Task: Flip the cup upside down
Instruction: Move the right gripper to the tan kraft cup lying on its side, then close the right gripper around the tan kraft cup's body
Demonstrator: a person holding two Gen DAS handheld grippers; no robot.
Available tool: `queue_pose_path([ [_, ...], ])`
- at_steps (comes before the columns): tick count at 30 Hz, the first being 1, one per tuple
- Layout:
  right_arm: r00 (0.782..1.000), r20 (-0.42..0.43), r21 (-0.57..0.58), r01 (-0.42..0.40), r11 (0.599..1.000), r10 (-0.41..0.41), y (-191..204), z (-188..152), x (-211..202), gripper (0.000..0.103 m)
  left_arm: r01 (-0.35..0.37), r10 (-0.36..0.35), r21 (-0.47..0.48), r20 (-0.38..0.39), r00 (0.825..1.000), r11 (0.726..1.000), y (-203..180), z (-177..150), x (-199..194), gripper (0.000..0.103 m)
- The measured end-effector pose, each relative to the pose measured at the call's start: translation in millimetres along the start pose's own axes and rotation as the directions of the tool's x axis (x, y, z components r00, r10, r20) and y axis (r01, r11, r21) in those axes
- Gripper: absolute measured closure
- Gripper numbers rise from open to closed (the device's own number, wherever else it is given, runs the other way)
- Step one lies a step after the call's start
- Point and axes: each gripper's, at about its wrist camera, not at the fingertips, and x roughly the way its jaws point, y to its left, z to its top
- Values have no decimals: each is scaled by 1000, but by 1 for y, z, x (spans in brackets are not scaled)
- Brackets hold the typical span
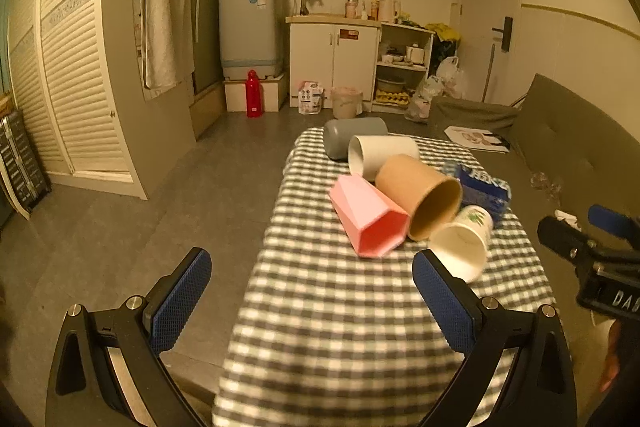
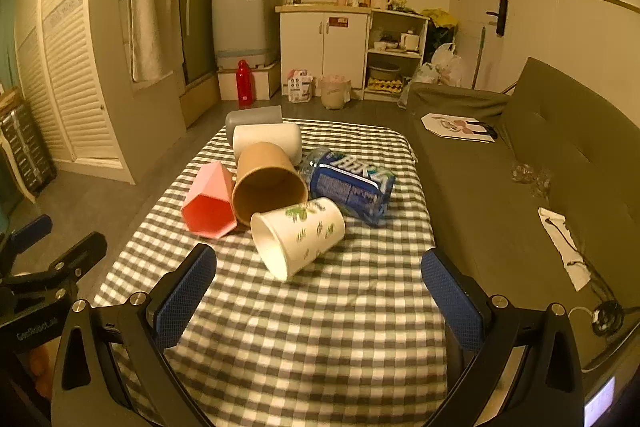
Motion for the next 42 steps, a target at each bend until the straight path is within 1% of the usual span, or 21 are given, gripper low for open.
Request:
queue_pose_path([
  [5,1000,12,-53,2,999,-1,7,32,18,0,-3,3,-1,-11,1000,1000,7,24,22,0],
  [9,999,5,-66,-31,997,32,12,56,42,0,-18,18,-4,-19,1000,1000,9,36,48,0],
  [13,999,-37,-95,-39,995,36,18,74,78,0,-34,33,-19,-50,998,999,14,33,72,0],
  [16,994,-94,-130,-68,989,56,25,81,106,0,-39,37,-22,-84,996,999,20,24,88,0],
  [18,987,-143,-140,-95,986,75,29,83,123,0,-39,37,-21,-112,993,999,25,18,97,0],
  [20,974,-203,-136,-132,982,102,34,81,143,0,-42,38,-26,-140,989,999,28,14,104,0],
  [23,957,-265,-140,-158,977,117,40,78,166,0,-35,29,-31,-166,986,999,30,13,113,0],
  [24,954,-276,-142,-156,977,112,42,77,172,1,-36,31,-29,-168,985,999,29,13,116,0],
  [27,938,-329,-114,-156,981,111,39,75,192,9,-34,28,-29,-183,983,999,30,14,123,0],
  [28,942,-319,-119,-146,982,101,39,75,195,9,-32,25,-32,-188,982,999,30,14,125,0],
  [32,935,-342,-161,-159,974,96,46,77,203,10,-21,10,-51,-210,978,999,32,14,132,0],
  [35,920,-384,-196,-166,966,81,54,75,211,14,-17,2,-70,-219,976,997,35,16,135,0],
  [37,916,-395,-218,-173,961,75,60,74,213,20,-16,-2,-77,-220,976,997,36,16,136,0],
  [39,904,-424,-237,-175,956,60,66,71,218,24,-17,-1,-79,-219,976,997,36,16,135,0],
  [40,903,-425,-234,-170,957,57,65,72,218,24,-18,1,-78,-217,976,997,36,16,135,0],
  [42,895,-442,-215,-171,962,60,64,74,221,24,-23,6,-75,-212,977,997,37,16,133,0],
])
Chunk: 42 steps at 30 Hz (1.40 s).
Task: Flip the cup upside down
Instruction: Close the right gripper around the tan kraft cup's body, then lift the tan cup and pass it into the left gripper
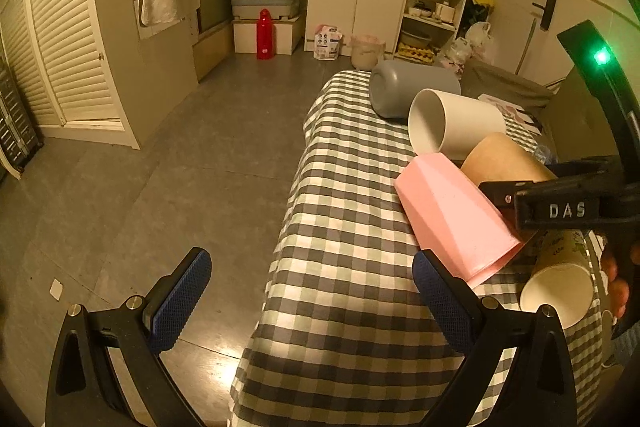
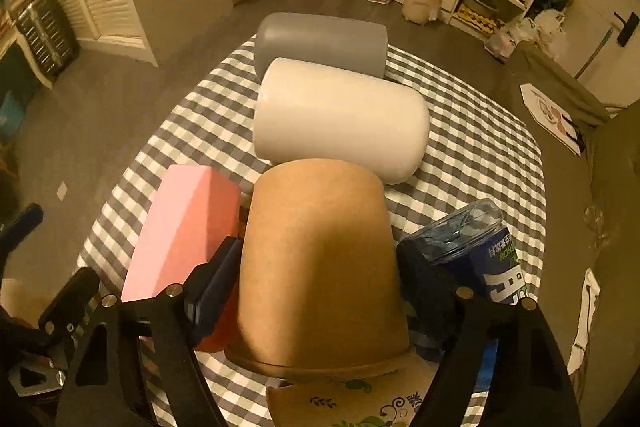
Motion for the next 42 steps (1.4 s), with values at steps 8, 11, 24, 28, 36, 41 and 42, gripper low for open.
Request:
queue_pose_path([
  [8,996,93,54,0,999,-5,-7,4,-44,26,-19,19,-22,16,1000,1000,9,-1,-10,0],
  [11,989,147,67,9,998,-19,-7,5,-78,26,-26,26,-31,15,1000,999,10,-2,-17,0],
  [24,996,87,187,15,982,-31,22,-112,-142,26,-26,27,-20,35,999,999,10,-40,-88,0],
  [28,999,50,221,10,975,-21,36,-148,-126,26,-38,39,-26,19,999,999,12,-52,-97,0],
  [36,1000,18,257,15,966,-20,43,-179,-92,26,-48,47,-23,-16,999,999,7,-67,-109,0],
  [41,999,42,244,9,970,-20,43,-183,-92,26,-49,49,4,-39,998,999,-5,-71,-107,0],
  [42,999,46,244,6,970,-18,42,-183,-92,26,-52,52,7,-42,998,999,-7,-72,-107,0],
])
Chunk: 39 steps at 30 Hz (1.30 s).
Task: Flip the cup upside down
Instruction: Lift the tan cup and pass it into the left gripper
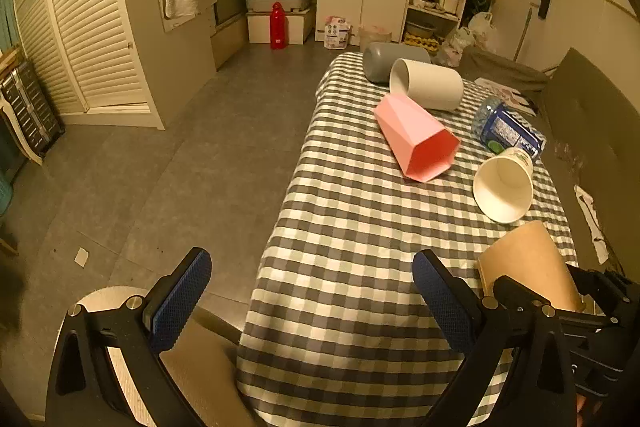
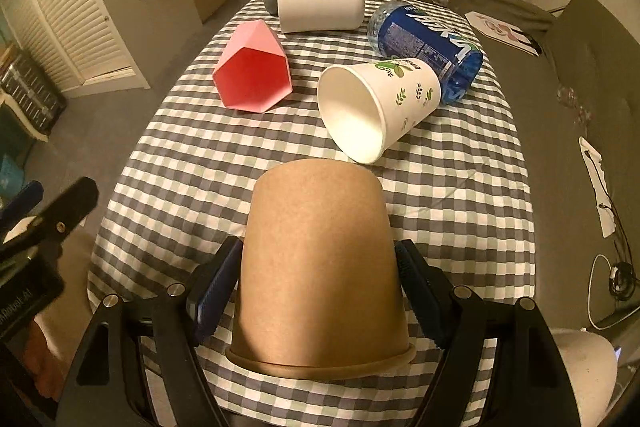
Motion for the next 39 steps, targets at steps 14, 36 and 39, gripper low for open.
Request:
queue_pose_path([
  [14,991,101,13,-90,996,88,-17,-3,-36,15,-12,15,42,-63,998,999,-22,-7,3,0],
  [36,990,142,214,-34,976,4,-133,-21,-39,14,149,-135,48,-218,966,988,-110,29,4,0],
  [39,989,149,239,-59,969,23,-139,-22,-38,14,190,-161,62,-316,935,980,-134,33,27,0],
])
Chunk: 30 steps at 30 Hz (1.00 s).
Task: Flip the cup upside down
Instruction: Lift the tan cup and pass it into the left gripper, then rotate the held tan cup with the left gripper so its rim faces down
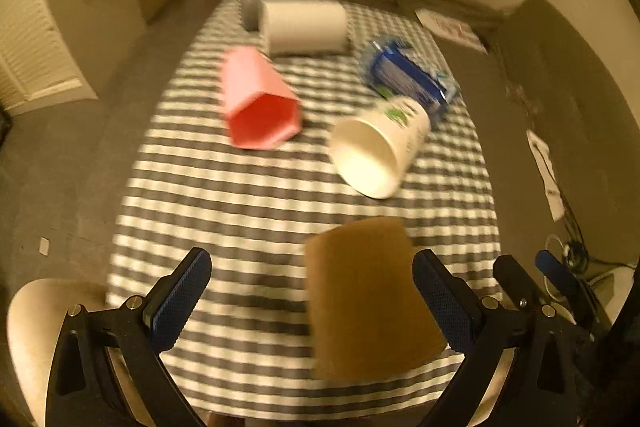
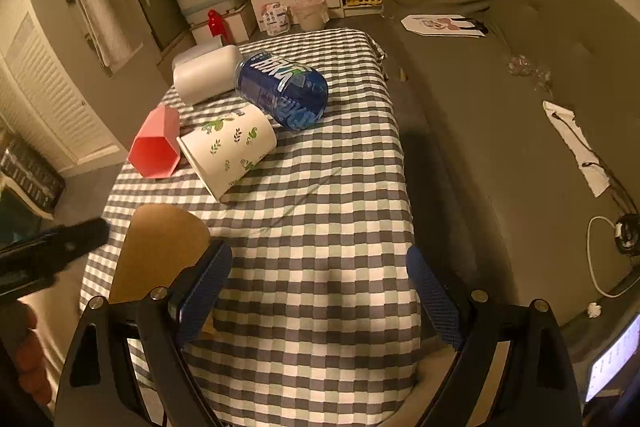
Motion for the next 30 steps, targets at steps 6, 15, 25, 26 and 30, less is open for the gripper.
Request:
queue_pose_path([
  [6,999,-3,72,-45,996,46,-14,2,3,14,65,-66,-14,-133,989,998,-13,11,35,2],
  [15,998,0,90,-65,994,66,-17,6,7,14,136,-134,0,-183,974,991,-18,11,44,20],
  [25,999,1,77,-32,997,32,-14,4,7,14,29,-38,106,83,996,994,-10,11,-4,21],
  [26,1000,1,75,-28,997,28,-13,4,7,14,10,-22,114,105,994,993,-10,6,-4,21],
  [30,1000,2,68,-17,998,17,-12,3,7,14,-15,-12,168,162,987,986,-14,-8,-3,22],
])
